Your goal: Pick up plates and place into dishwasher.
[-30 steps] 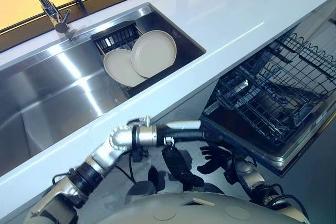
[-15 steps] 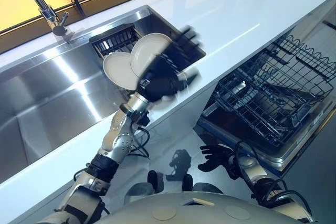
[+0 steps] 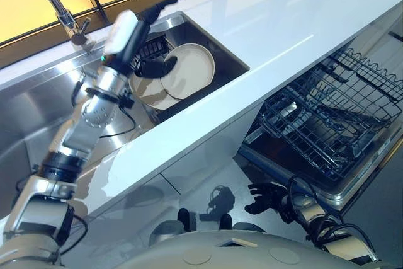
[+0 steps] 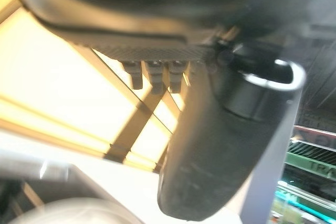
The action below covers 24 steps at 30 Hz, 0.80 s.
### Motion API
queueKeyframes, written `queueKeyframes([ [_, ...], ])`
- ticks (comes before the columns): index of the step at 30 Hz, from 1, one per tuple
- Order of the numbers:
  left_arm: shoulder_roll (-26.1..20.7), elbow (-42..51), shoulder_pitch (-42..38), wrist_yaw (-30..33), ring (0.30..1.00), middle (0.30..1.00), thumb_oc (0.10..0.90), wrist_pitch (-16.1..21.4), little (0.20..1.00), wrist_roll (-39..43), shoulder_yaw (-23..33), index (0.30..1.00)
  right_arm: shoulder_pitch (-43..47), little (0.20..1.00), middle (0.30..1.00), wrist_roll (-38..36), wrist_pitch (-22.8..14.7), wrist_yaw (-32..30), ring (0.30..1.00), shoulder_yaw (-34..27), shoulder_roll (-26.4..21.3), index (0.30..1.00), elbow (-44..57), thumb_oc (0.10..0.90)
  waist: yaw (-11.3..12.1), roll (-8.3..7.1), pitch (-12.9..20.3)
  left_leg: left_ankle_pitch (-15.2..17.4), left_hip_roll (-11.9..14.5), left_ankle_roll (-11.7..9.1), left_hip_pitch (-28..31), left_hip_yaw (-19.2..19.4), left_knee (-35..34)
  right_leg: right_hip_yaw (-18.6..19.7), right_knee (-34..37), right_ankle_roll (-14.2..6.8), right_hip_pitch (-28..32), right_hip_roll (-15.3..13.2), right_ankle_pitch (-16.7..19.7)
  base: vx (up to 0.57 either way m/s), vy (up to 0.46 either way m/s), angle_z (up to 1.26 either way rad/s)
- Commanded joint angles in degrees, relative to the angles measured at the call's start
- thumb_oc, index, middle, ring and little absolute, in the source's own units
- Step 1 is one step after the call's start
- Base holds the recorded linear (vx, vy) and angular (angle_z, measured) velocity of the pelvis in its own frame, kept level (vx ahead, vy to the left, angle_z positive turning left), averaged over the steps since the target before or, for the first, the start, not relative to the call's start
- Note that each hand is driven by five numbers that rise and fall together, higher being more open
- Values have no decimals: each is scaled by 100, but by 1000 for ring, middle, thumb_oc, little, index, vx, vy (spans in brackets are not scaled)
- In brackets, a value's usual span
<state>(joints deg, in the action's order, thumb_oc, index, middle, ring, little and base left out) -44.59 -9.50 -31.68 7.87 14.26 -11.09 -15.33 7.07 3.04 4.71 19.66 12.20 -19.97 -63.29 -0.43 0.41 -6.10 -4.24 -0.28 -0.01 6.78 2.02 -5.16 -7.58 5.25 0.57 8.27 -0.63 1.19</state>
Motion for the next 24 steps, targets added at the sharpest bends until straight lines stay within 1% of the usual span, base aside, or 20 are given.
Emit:
queueKeyframes([
  [1, -300, -606, -1355, 17, 900, 900, 800, -240, 900, 497, -326, 900, 374, 900, 900, -343, -353, -201, 900, 132, -151, 900, -376, 800, -78, 167, 404, 842, -414, 326, 217, 136, 35, 126, -521, -347, -175, 163, -674, 153, 98, -24],
  [2, -415, -791, -1569, -21, 900, 900, 800, -334, 900, 618, -457, 900, 373, 900, 900, -362, -354, -248, 900, 145, -124, 900, -441, 800, -103, 193, 401, 860, -430, 343, 236, 166, 43, 151, -535, -373, -181, 144, -664, 160, 98, -22],
  [6, -669, -1332, -1991, -147, 900, 900, 800, -438, 900, 650, -769, 900, 297, 900, 900, -408, -339, -401, 900, 196, -56, 900, -499, 800, -170, 257, 383, 894, -458, 382, 248, 246, 53, 230, -566, -436, -226, 101, -634, 124, 74, -18],
  [7, -768, -1485, -2132, -255, 900, 900, 800, -500, 900, 703, -875, 900, 269, 900, 900, -406, -347, -442, 900, 206, -44, 900, -516, 800, -192, 281, 376, 908, -471, 402, 246, 268, 65, 260, -589, -458, -248, 87, -629, 153, 104, -7],
  [8, -858, -1754, -2319, -390, 900, 900, 800, -480, 900, 739, -1031, 900, 248, 900, 900, -394, -352, -492, 900, 211, -35, 900, -525, 800, -221, 308, 350, 929, -491, 430, 239, 295, 86, 310, -631, -487, -292, 64, -620, 125, 88, -3],
  [11, -974, -2072, -2555, -674, 900, 900, 800, -547, 900, 999, -1219, 900, 226, 900, 900, -421, -335, -583, 900, 212, -36, 900, -507, 800, -253, 341, 292, 961, -526, 476, 194, 324, 147, 395, -693, -539, -380, 23, -590, 98, 83, -10],
  [13, -1034, -2270, -2670, -810, 900, 900, 800, -576, 900, 928, -1318, 900, 212, 900, 900, -423, -342, -640, 900, 204, -40, 900, -487, 800, -280, 361, 214, 1010, -557, 511, 136, 356, 243, 465, -775, -586, -478, -4, -563, 87, 91, -22],
  [16, -1198, -2510, -2847, -798, 900, 900, 800, -474, 900, 634, -1547, 900, 217, 900, 900, -417, -326, -728, 900, 198, -58, 900, -430, 800, -315, 381, 68, 1037, -592, 554, 25, 413, 358, 575, -881, -649, -647, -42, -495, 65, 94, -20],
  [19, -1330, -2576, -2995, -797, 900, 900, 800, -492, 900, 647, -1707, 900, 206, 900, 900, -454, -300, -796, 900, 172, -93, 900, -383, 800, -345, 398, -55, 1028, -608, 577, -64, 467, 408, 639, -971, -696, -805, -57, -428, 47, 87, -20],
  [20, -1349, -2631, -3050, -762, 900, 900, 800, -486, 900, 691, -1745, 900, 210, 900, 900, -486, -277, -821, 900, 170, -105, 900, -365, 800, -353, 400, -101, 1019, -611, 584, -99, 480, 407, 665, -995, -714, -872, -60, -398, 24, 82, -13],
  [24, -1355, -2723, -3313, -654, 900, 900, 800, -697, 900, 1225, -1849, 900, 259, 900, 900, -566, -317, -861, 900, 168, -173, 900, -343, 800, -388, 399, -309, 997, -624, 604, -252, 523, 432, 753, -1070, -759, -1095, -68, -325, -10, 74, -9],
])
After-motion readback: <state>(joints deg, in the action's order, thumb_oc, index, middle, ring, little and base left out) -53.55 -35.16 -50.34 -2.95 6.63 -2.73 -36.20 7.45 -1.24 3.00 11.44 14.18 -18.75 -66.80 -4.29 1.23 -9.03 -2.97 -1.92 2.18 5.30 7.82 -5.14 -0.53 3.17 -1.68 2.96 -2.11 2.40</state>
